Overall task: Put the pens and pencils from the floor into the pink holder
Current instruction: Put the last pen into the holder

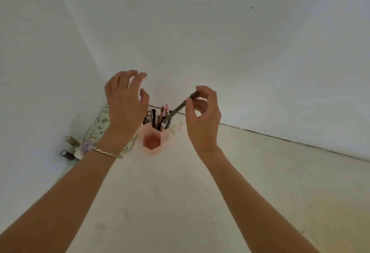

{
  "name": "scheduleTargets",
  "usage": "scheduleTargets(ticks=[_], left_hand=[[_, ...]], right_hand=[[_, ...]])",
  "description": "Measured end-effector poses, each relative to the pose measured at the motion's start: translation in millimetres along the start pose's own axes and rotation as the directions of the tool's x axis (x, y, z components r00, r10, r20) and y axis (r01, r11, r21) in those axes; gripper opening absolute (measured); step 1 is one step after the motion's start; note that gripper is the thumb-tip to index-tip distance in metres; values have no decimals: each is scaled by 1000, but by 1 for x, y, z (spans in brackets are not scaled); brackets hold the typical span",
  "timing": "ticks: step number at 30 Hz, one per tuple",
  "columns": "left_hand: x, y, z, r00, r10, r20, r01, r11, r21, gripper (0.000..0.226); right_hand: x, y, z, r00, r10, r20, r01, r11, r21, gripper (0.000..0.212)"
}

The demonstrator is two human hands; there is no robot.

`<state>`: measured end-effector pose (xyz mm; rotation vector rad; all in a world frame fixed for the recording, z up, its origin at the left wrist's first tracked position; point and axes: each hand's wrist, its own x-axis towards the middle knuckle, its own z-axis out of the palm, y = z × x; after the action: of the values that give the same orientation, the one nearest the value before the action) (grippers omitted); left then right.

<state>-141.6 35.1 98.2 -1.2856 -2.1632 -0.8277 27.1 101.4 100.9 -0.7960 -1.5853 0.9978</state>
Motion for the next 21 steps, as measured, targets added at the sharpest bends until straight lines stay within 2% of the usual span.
scheduleTargets(ticks=[3,5,6,7,9,10,11,13,15,16,17,18,19,20,21], left_hand=[[4,0,-13,996,-83,37,86,994,-73,41],[1,-4,-19,989,-132,67,138,985,-103,42],[-1,-5,-21,986,-150,78,158,980,-117,43],[-4,-8,-23,982,-170,86,180,975,-132,44],[-11,-9,-24,973,-202,112,219,961,-168,46],[-16,-9,-24,968,-215,131,237,954,-184,48],[-21,-11,-24,961,-233,150,261,945,-200,52],[-32,-13,-22,931,-304,203,348,907,-237,62],[-44,-14,-17,837,-438,327,531,793,-298,83],[-50,-12,-13,761,-493,421,632,708,-315,95],[-55,-9,-9,677,-521,519,719,620,-315,106],[-59,-6,-4,600,-524,604,783,541,-308,111],[-62,-4,4,546,-510,665,819,492,-295,110],[-64,-2,12,523,-496,693,827,491,-273,104],[-64,-2,19,521,-496,694,817,525,-238,94]], right_hand=[[-3,7,27,989,-70,129,83,992,-96,29],[-10,19,37,960,-84,265,149,961,-232,26],[-15,27,40,936,-123,329,229,924,-306,25],[-19,33,44,901,-186,391,342,859,-380,22],[-23,46,44,823,-308,478,548,652,-524,14],[-24,50,43,801,-326,502,587,594,-550,14],[-26,51,41,802,-311,511,584,588,-559,21],[-30,56,34,863,-205,461,469,664,-582,58],[-40,60,25,931,40,364,191,795,-576,98],[-46,65,24,907,222,357,22,823,-567,112],[-53,70,24,834,397,383,-117,806,-580,123],[-61,76,27,739,527,420,-192,762,-618,131],[-67,82,31,660,599,454,-201,723,-661,135],[-72,88,36,615,626,480,-176,702,-690,136],[-73,93,43,606,626,491,-147,695,-704,135]])
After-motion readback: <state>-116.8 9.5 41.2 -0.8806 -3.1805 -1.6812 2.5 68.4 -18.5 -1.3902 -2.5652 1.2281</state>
